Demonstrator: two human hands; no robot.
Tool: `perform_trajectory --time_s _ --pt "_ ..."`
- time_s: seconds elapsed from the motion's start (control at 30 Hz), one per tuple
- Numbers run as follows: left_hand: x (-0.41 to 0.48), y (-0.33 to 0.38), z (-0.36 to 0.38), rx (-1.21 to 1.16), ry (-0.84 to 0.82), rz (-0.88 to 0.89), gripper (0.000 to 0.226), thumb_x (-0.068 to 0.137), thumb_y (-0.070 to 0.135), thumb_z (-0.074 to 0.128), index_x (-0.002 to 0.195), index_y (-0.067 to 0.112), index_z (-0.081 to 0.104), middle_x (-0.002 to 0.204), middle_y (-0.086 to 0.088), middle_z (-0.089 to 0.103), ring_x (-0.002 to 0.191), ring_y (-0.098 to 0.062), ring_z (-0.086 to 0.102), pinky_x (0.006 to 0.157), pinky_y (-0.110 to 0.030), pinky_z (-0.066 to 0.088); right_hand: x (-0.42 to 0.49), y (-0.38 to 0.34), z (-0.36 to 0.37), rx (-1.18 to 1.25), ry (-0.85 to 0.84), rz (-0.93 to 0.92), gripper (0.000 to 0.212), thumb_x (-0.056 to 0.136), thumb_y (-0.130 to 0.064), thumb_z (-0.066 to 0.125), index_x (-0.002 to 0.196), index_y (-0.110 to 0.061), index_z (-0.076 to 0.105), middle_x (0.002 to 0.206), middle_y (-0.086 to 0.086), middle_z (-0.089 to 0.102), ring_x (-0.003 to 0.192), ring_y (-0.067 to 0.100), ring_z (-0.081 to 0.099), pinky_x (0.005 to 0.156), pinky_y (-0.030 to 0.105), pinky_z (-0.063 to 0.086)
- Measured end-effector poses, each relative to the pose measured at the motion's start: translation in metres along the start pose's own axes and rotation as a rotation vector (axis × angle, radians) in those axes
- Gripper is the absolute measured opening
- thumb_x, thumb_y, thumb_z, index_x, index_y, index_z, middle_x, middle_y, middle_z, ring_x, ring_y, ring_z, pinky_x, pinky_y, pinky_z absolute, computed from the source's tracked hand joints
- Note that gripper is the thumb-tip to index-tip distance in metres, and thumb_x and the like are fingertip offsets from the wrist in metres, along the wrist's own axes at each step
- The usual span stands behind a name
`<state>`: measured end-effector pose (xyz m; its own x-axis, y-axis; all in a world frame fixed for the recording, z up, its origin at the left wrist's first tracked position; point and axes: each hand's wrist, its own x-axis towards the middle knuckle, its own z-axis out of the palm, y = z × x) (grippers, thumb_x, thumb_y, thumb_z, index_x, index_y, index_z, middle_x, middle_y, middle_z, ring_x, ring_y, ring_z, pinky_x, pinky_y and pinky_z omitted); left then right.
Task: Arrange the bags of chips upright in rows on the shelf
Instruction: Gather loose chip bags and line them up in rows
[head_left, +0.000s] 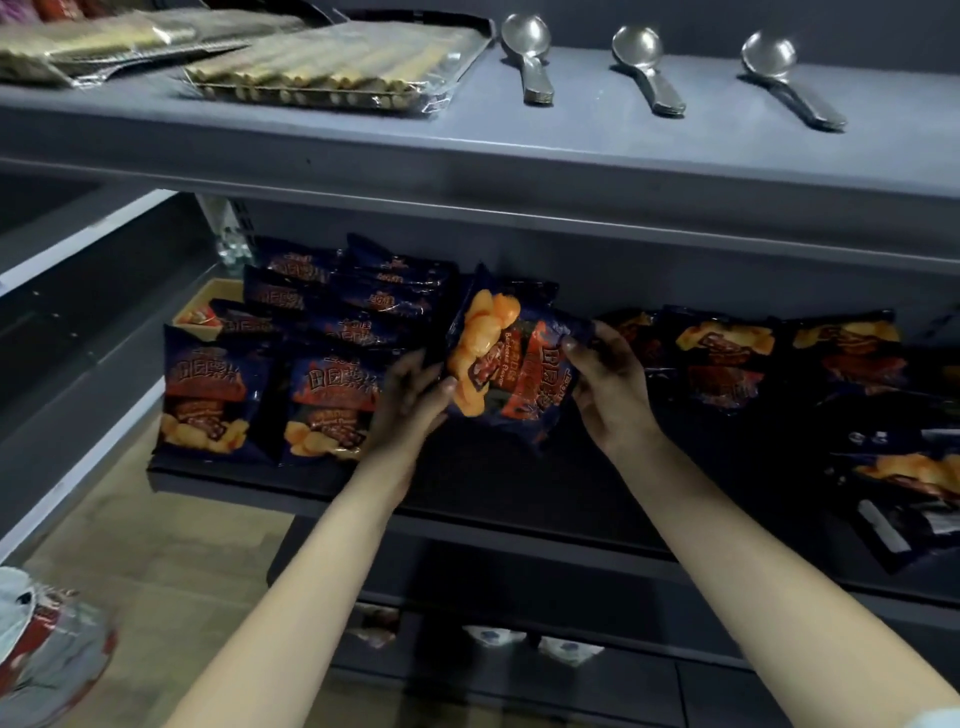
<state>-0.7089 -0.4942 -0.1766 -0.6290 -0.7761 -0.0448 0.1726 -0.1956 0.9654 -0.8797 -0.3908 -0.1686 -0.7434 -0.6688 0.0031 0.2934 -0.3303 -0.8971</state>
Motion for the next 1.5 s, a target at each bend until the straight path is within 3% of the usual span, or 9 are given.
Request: perform_trajectory --time_s 0.17,0.43,0.53,0.7,0.87,1.07,1.17,1.27,1.5 --pt "0.013 0.031 -0.016 0.330 -0.006 0.217 0.051 0.080 0.015 0.069 0.124 0.024 0.045 0.122 0.004 0.056 0.108 -0.004 0.056 0.089 -0.020 0.046 -0.004 -0.016 -0.002 -0.615 -0.248 -0.101 0.053 0.083 -0.002 0.066 0.129 -0.016 0.044 0.102 0.008 0.065 0.087 -0.002 0.065 0.081 0.015 0.052" --pt "0.022 0.039 0.008 0.791 -0.548 -0.060 0.045 0.076 0.033 0.074 0.117 0.032 0.057 0.111 0.017 0.062 0.100 0.005 0.058 0.087 -0.012 0.045 -0.005 -0.019 0.017 -0.802 -0.468 -0.226 0.059 0.083 -0.015 0.070 0.132 -0.030 0.041 0.086 0.006 0.071 0.090 0.009 0.067 0.094 0.024 0.047" --pt "0.022 0.031 0.014 0.634 -0.490 -0.008 0.030 0.079 0.015 0.072 0.099 0.034 0.060 0.094 0.021 0.063 0.080 0.016 0.059 0.070 -0.002 0.043 -0.003 -0.022 0.014 -0.853 -0.335 -0.359 0.051 0.084 -0.017 0.069 0.130 -0.019 0.047 0.099 -0.001 0.068 0.101 0.006 0.063 0.096 0.021 0.047" --pt "0.022 0.021 0.013 0.289 -0.238 -0.001 0.024 0.082 0.011 0.066 0.095 0.030 0.062 0.094 0.011 0.068 0.086 -0.001 0.065 0.072 -0.013 0.050 -0.001 -0.020 -0.007 -0.685 0.072 -0.404 0.053 0.085 -0.023 0.067 0.131 -0.013 0.043 0.118 0.000 0.056 0.108 0.010 0.058 0.088 0.018 0.049" --pt "0.022 0.016 0.014 0.149 -0.186 -0.026 0.021 0.084 0.011 0.063 0.098 0.027 0.062 0.092 0.007 0.070 0.086 -0.008 0.067 0.069 -0.020 0.052 -0.021 -0.012 -0.017 -0.553 -0.307 0.065 0.040 0.088 -0.016 0.059 0.125 -0.025 0.045 0.110 -0.015 0.059 0.105 0.000 0.060 0.080 0.014 0.049" --pt "0.024 -0.002 0.012 0.247 -0.176 -0.025 0.029 0.081 0.016 0.068 0.105 0.029 0.060 0.110 0.003 0.064 0.105 -0.016 0.060 0.091 -0.029 0.049 -0.024 0.014 -0.023 -0.452 -0.259 0.028 0.031 0.086 0.000 0.061 0.110 -0.020 0.060 0.113 0.000 0.066 0.106 0.010 0.063 0.088 0.024 0.051" --pt "0.025 -0.002 0.011 0.476 -0.165 0.159 0.058 0.079 0.013 0.071 0.129 0.021 0.043 0.108 0.017 0.056 0.098 0.000 0.056 0.085 -0.013 0.047 -0.022 0.020 -0.026 -0.497 -0.192 0.001 0.031 0.086 0.001 0.062 0.109 -0.019 0.059 0.110 -0.003 0.066 0.102 0.005 0.063 0.084 0.018 0.049" --pt "0.025 -0.008 0.006 0.738 -0.084 0.358 0.080 0.079 0.016 0.072 0.144 0.015 0.026 0.129 0.007 0.047 0.112 -0.003 0.050 0.096 -0.024 0.044 -0.019 0.027 -0.027 -0.524 -0.128 0.008 0.033 0.086 0.000 0.062 0.111 -0.021 0.057 0.108 -0.008 0.065 0.099 -0.001 0.061 0.084 0.015 0.049" --pt "0.001 -0.038 -0.012 0.953 -0.166 0.473 0.052 0.084 0.016 0.066 0.131 0.023 0.045 0.135 -0.001 0.042 0.120 -0.015 0.047 0.100 -0.027 0.042 -0.015 0.053 -0.017 -0.583 -0.004 0.073 0.032 0.083 -0.006 0.068 0.108 -0.019 0.054 0.107 -0.003 0.062 0.104 0.014 0.060 0.092 0.032 0.049"
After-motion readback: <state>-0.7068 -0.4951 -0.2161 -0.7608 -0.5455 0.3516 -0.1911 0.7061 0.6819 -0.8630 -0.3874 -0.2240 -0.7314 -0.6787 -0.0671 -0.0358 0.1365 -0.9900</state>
